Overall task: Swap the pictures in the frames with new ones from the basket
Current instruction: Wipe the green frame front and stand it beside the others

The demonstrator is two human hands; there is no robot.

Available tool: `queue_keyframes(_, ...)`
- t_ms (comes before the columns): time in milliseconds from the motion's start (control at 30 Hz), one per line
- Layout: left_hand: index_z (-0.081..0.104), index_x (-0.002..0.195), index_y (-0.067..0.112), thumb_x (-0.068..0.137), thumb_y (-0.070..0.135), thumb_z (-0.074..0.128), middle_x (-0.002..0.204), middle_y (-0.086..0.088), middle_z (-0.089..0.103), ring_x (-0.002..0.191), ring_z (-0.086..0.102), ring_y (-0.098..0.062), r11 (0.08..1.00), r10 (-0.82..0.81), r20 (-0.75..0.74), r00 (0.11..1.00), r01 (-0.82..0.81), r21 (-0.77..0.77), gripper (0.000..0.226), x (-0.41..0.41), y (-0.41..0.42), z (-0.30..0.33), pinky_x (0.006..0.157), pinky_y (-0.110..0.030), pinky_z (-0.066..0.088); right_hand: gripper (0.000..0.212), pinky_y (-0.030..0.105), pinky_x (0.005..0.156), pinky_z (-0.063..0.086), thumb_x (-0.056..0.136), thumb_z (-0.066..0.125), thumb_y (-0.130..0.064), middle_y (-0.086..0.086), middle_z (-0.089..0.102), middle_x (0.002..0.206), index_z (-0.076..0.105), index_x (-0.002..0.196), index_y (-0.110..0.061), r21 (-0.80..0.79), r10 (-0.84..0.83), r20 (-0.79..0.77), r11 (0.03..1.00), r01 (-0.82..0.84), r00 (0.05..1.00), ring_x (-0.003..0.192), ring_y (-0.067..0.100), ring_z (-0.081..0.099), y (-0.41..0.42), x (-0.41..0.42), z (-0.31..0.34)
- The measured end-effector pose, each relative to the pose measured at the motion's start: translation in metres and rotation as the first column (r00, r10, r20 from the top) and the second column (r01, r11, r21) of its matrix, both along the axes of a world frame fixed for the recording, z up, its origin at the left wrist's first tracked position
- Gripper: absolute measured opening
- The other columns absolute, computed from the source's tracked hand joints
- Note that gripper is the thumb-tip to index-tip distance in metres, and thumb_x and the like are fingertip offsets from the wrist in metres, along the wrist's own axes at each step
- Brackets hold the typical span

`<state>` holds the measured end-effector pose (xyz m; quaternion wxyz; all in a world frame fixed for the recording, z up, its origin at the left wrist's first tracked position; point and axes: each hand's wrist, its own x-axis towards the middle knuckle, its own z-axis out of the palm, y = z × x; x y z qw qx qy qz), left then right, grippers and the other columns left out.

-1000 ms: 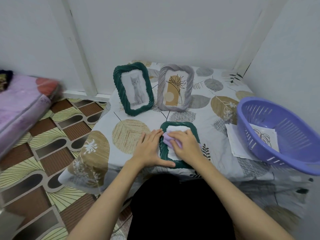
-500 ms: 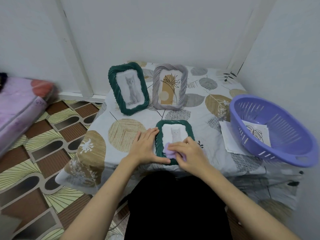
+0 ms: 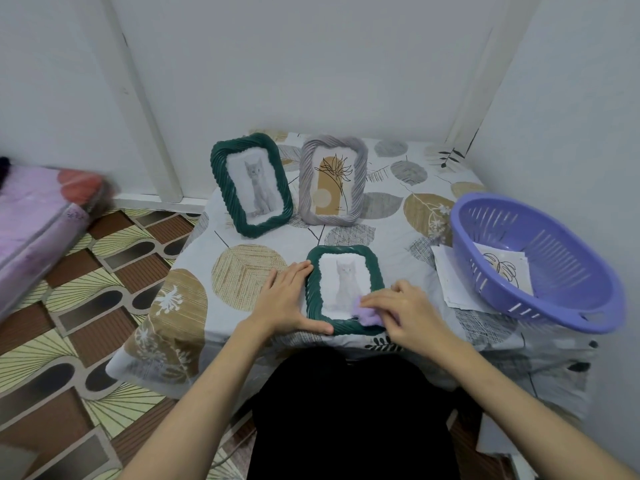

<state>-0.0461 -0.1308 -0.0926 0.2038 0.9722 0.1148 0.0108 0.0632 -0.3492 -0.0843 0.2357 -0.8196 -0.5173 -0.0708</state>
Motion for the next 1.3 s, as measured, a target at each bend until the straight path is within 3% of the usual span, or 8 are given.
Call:
queue_keyframes(167, 0.01, 0.148, 0.02, 0.022, 0.102, 0.02, 0.155, 0.01, 0.008, 0.144, 0.005, -0.008, 1.0, -0.015, -0.013, 1.0, 0.015, -0.003, 0.15, 0.0, -0.001, 0.0, 0.116, -0.04, -0.006, 0.049, 0.038, 0.097, 0.033, 0.078, 0.031, -0.048, -0.008, 0.049, 0.111, 0.068, 0.106, -0.034, -0.165, -0.234, -0.282, 0.967, 0.193, 0.93, 0.1, 0.02, 0.04, -0.003, -0.001, 0.022)
queue_keyframes(333, 0.01, 0.148, 0.019, 0.022, 0.102, 0.024, 0.156, 0.009, 0.007, 0.144, 0.003, -0.009, 0.999, -0.028, -0.033, 0.999, 0.026, -0.037, 0.151, 0.001, 0.0, 0.004, 0.116, -0.042, -0.007, 0.05, 0.027, 0.076, 0.035, 0.085, 0.047, -0.016, 0.0, 0.056, 0.098, 0.049, 0.123, -0.049, -0.474, -0.302, -0.363, 0.874, 0.104, 0.882, 0.093, 0.016, 0.052, -0.025, 0.016, 0.04)
queue_keyframes(567, 0.001, 0.149, 0.017, 0.06, 0.081, 0.05, 0.157, -0.001, -0.008, 0.144, -0.015, -0.02, 0.976, -0.019, -0.151, 0.988, -0.015, -0.219, 0.12, 0.004, -0.009, 0.027, 0.117, -0.041, -0.007, 0.051, 0.01, 0.077, 0.047, 0.082, 0.064, -0.001, -0.007, 0.053, 0.131, 0.053, 0.125, -0.025, 0.085, -0.069, -0.765, 0.975, 0.206, 0.641, 0.09, -0.011, 0.053, -0.034, 0.01, 0.054)
queue_keyframes(800, 0.011, 0.139, 0.052, 0.085, 0.037, 0.058, 0.128, 0.01, 0.052, 0.119, 0.055, -0.024, 0.33, 0.155, 0.084, 0.984, 0.029, -0.943, 0.072, -0.002, -0.067, 0.058, 0.102, -0.047, 0.042, 0.053, 0.016, 0.087, 0.049, 0.08, 0.064, 0.003, 0.0, 0.056, 0.128, 0.05, 0.125, -0.02, 0.417, 0.234, -0.839, 0.856, 0.306, 0.491, 0.099, -0.004, 0.058, 0.015, -0.025, 0.039)
queue_keyframes(967, 0.011, 0.141, 0.047, 0.089, 0.004, 0.054, 0.132, -0.008, 0.05, 0.092, 0.063, -0.024, 0.556, 0.36, 0.207, 0.91, -0.031, -0.831, 0.079, -0.009, -0.046, 0.048, 0.067, -0.027, 0.05, 0.056, 0.017, 0.069, 0.043, 0.073, 0.075, -0.024, 0.002, 0.055, 0.102, 0.051, 0.122, -0.038, 0.241, -0.004, -0.72, 0.936, 0.255, 0.694, 0.067, 0.008, 0.045, 0.042, -0.029, 0.026)
queue_keyframes(1067, 0.011, 0.141, 0.044, 0.092, 0.003, 0.046, 0.132, 0.009, 0.035, 0.067, 0.05, -0.013, 0.732, 0.437, 0.301, 0.847, -0.14, -0.667, 0.073, -0.021, -0.005, 0.042, 0.061, -0.021, 0.042, 0.054, 0.027, 0.089, 0.04, 0.083, 0.065, -0.031, 0.003, 0.048, 0.108, 0.047, 0.133, -0.027, 0.059, -0.252, -0.496, 0.945, 0.322, 0.831, 0.093, 0.015, 0.046, 0.037, -0.022, 0.02)
queue_keyframes(1167, 0.013, 0.137, 0.05, 0.098, 0.02, 0.04, 0.134, -0.005, 0.048, 0.101, 0.05, -0.021, 0.912, 0.334, 0.164, 0.928, -0.275, -0.305, 0.056, -0.037, 0.032, 0.027, 0.093, -0.039, 0.041, 0.054, 0.037, 0.097, 0.033, 0.089, 0.05, -0.043, 0.003, 0.041, 0.13, 0.036, 0.139, -0.029, -0.189, -0.458, -0.172, 0.884, 0.427, 0.872, 0.116, 0.024, 0.034, 0.026, -0.017, 0.014)
queue_keyframes(1300, 0.003, 0.141, 0.051, 0.088, 0.065, 0.028, 0.157, -0.013, -0.003, 0.143, -0.008, -0.033, 0.944, 0.328, -0.224, 0.918, -0.313, 0.1, 0.06, -0.045, 0.046, 0.012, 0.114, -0.049, -0.002, 0.056, 0.041, 0.1, 0.028, 0.093, 0.037, -0.047, 0.006, 0.029, 0.145, 0.027, 0.142, -0.023, -0.33, -0.509, -0.079, 0.825, 0.46, 0.857, 0.127, 0.028, 0.028, 0.024, -0.019, 0.0)
